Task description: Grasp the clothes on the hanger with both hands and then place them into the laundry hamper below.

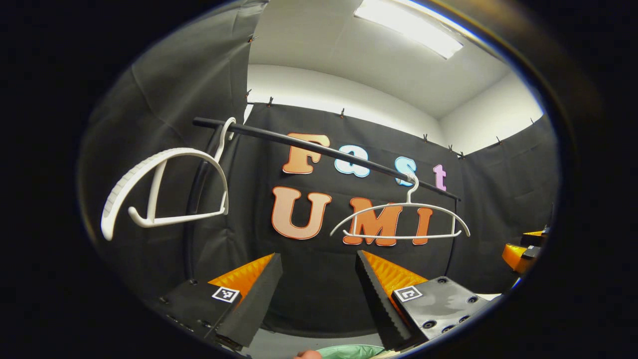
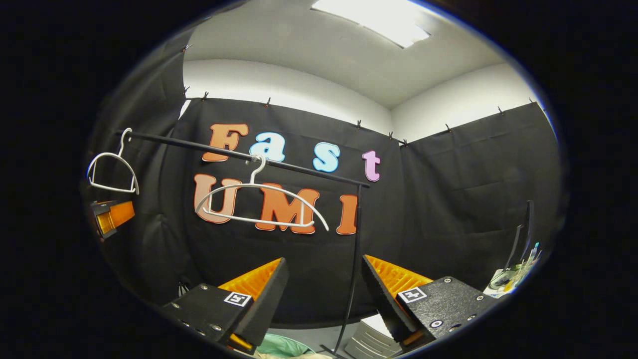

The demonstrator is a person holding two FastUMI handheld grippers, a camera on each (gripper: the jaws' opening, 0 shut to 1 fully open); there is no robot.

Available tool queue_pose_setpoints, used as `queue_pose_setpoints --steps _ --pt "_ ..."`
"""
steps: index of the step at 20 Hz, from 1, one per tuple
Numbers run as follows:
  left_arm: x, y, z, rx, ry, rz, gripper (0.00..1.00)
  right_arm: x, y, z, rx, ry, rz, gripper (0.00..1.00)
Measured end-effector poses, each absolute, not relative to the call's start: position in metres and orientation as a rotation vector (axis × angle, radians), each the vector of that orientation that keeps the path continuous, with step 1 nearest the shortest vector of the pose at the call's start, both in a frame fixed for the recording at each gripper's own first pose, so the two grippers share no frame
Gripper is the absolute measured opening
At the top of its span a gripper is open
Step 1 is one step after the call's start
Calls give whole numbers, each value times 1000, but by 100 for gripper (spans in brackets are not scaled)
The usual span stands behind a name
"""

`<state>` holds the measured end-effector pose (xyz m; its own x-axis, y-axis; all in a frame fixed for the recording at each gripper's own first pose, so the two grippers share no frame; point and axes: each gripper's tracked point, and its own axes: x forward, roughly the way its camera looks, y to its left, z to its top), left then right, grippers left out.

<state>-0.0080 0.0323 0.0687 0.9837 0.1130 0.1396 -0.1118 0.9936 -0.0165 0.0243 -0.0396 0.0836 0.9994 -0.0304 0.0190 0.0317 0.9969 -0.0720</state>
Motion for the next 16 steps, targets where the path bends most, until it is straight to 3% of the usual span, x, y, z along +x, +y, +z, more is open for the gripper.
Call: queue_pose_setpoints --steps 16 --pt "-3 38 57 -18 -106 125 96 25 -39 64 -63 37 -25 91"
